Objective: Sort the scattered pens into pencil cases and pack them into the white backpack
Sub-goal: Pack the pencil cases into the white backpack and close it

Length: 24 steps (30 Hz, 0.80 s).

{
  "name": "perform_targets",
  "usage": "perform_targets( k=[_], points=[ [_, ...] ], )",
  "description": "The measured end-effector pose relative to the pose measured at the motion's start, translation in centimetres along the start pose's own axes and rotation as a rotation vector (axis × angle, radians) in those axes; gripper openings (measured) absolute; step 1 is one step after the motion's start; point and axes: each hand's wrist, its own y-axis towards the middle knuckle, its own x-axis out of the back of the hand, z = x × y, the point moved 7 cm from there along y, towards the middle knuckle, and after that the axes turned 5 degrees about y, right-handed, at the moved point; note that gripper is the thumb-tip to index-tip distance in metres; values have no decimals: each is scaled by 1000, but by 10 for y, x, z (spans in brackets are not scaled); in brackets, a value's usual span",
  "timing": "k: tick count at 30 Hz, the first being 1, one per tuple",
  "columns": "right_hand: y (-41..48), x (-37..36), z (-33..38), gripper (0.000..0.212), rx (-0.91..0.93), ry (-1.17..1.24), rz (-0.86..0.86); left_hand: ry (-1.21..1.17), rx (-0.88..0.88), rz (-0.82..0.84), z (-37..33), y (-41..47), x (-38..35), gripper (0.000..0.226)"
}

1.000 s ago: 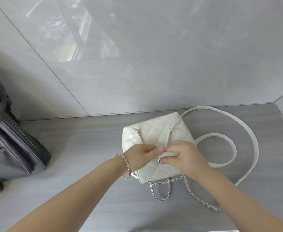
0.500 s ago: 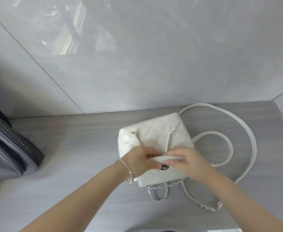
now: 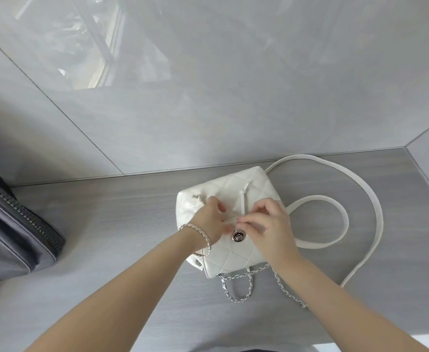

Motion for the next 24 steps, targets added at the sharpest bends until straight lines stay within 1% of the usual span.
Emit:
perform_targets(
  k=[2,4,5,9,11,13,15,16,17,18,20,22,24],
  points=[
    [-14,1,9,19,157,-177,-35,1,34,19,1,3,0,36],
    [-30,-5,13,23,274,-254,-21,-22,46,13,0,3,1,34],
    [-35,-8,12,24,302,-267,-28,-23,45,9,-1,2,2,32],
    [-40,-3,12,12,312,-206,-182,-11,42,-9,-1,-2,3,31],
    [-40,-1,14,12,294,-210,-236,-1,37,-19,-1,-3,2,31],
    [-41,-1,15,17,194,-193,-259,-10,34,-31,0,-4,2,31],
    [-44,-2,17,23,7,-163,-250,-27,36,-36,0,-5,2,32],
    [-44,-1,20,23,-98,-178,-210,-33,35,-35,-1,-6,1,32],
    [-43,-2,22,24,-191,-216,-131,-36,30,-34,-2,-7,0,32],
    [-39,-4,22,27,-271,-290,-16,-38,24,-31,-3,-7,-1,32],
    [-32,-9,19,41,-388,-385,194,-47,16,-35,-3,-9,-1,32],
    [-31,-13,17,50,-472,-314,258,-53,12,-43,-2,-9,-1,31],
    [-33,-17,16,50,-515,-242,230,-52,2,-50,-1,-10,-1,31]
  ],
)
